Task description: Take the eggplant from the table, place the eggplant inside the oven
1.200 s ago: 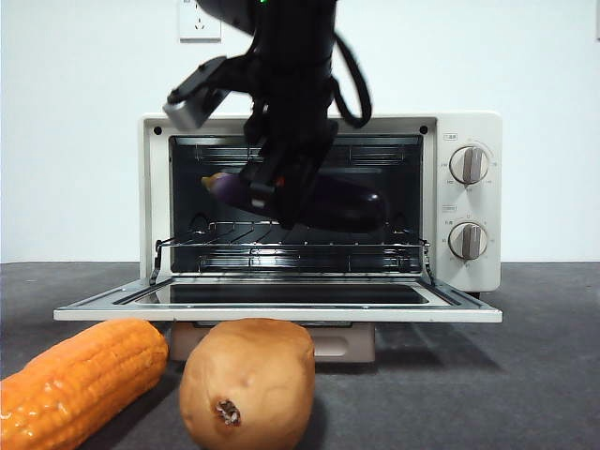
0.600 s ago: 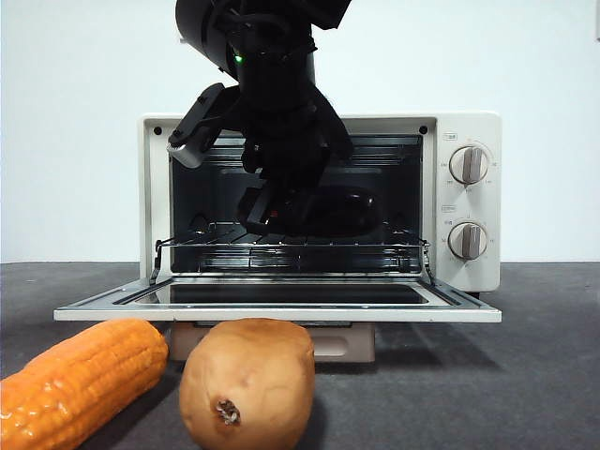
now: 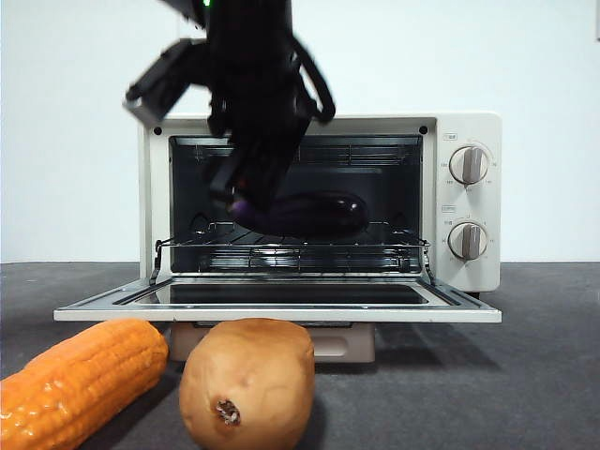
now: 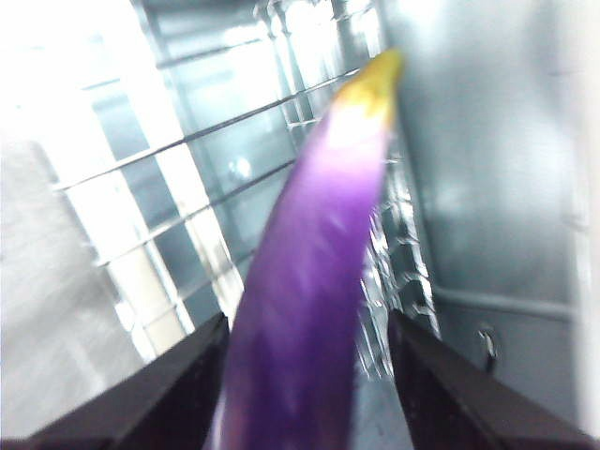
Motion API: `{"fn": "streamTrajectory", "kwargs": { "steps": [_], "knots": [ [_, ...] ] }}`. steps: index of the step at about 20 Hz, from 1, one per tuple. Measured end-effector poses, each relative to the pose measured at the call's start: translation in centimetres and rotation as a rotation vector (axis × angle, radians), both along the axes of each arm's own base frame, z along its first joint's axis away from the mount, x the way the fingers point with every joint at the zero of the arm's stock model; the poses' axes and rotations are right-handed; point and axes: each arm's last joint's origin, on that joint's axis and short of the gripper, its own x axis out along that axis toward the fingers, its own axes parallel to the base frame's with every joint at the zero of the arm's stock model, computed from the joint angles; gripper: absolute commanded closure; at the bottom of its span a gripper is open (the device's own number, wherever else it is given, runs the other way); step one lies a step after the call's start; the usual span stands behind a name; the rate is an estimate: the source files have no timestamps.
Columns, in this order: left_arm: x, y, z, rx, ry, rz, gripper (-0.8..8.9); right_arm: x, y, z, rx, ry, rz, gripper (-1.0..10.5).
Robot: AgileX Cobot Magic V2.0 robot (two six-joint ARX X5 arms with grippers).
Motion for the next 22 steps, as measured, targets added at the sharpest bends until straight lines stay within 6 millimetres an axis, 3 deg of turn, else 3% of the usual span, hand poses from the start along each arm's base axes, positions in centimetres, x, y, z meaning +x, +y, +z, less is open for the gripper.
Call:
{"fn": "streamTrajectory", "kwargs": {
  "steps": [5,9,14,22],
  "knots": [
    [3.5,-0.5,-2.7,0.018,0.11,0.0,8.1,-4.0,-2.6,5.8,0.111,0.062,0.017,7.5],
    [6.1,-1.0,-5.4,-0.012,0.202,-0.035,8.1,-7.5,-6.8,10.8,0.249,0.156,0.045,9.1],
    [8.1,-0.8,-9.1,-0.077,0.35,-0.078,8.1,-11.4,-12.6,16.2,0.427,0.135,0.071,9.3],
    [9.2,0.1,-12.4,-0.279,0.488,-0.188,8.1,-14.7,-18.1,20.1,0.616,0.028,0.086,9.3]
  ]
}}
